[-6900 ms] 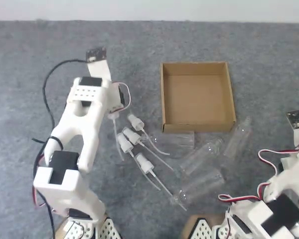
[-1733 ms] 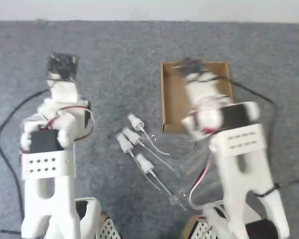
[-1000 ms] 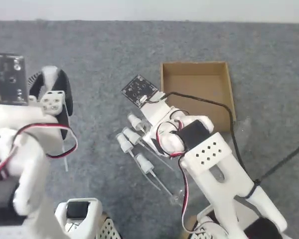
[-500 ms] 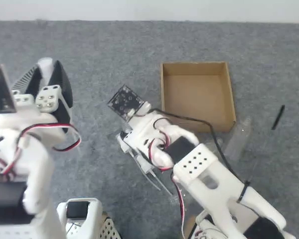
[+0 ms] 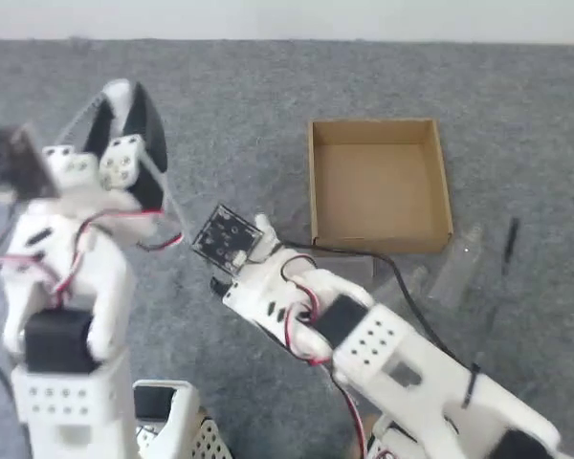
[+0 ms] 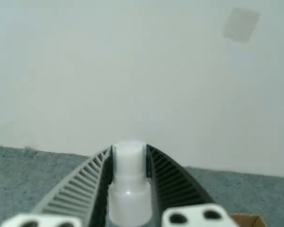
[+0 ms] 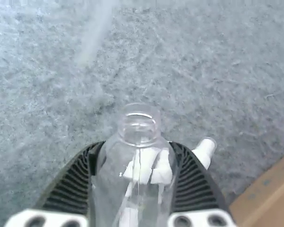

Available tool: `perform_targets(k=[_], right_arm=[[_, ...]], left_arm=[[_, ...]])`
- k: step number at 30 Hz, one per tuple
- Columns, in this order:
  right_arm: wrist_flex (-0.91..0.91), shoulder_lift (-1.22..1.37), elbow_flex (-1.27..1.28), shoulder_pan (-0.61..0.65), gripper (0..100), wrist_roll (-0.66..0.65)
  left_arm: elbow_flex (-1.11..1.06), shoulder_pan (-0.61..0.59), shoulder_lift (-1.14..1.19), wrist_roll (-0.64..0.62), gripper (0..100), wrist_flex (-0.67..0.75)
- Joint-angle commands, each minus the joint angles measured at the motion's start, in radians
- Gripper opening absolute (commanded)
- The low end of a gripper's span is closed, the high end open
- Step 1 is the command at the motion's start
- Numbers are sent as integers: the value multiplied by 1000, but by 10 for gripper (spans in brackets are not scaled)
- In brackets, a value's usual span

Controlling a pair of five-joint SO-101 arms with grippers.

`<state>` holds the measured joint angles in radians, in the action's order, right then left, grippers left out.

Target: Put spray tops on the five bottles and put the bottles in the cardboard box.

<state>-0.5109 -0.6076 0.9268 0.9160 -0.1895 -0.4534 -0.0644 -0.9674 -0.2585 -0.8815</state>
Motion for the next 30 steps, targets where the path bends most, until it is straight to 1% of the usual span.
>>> perform_targets(k=[1, 6, 9, 13, 17, 23, 30], right_arm=[[27, -163, 44, 5, 5, 12], [31, -179, 69, 5, 5, 12], [31, -180, 71, 8, 5, 12], [28, -188, 74, 10, 5, 12], [22, -188, 75, 10, 5, 12], [22, -188, 75, 10, 5, 12], [21, -188, 77, 10, 5, 12]], left_arm=[[22, 12, 41, -11, 11, 25], [59, 15, 37, -41, 11, -41], [64, 12, 44, -43, 11, -44], [56, 32, 46, -43, 11, -17], [-1, 63, 46, -40, 11, 26], [-39, 58, 44, -37, 11, 44], [-140, 64, 46, -37, 11, 141]])
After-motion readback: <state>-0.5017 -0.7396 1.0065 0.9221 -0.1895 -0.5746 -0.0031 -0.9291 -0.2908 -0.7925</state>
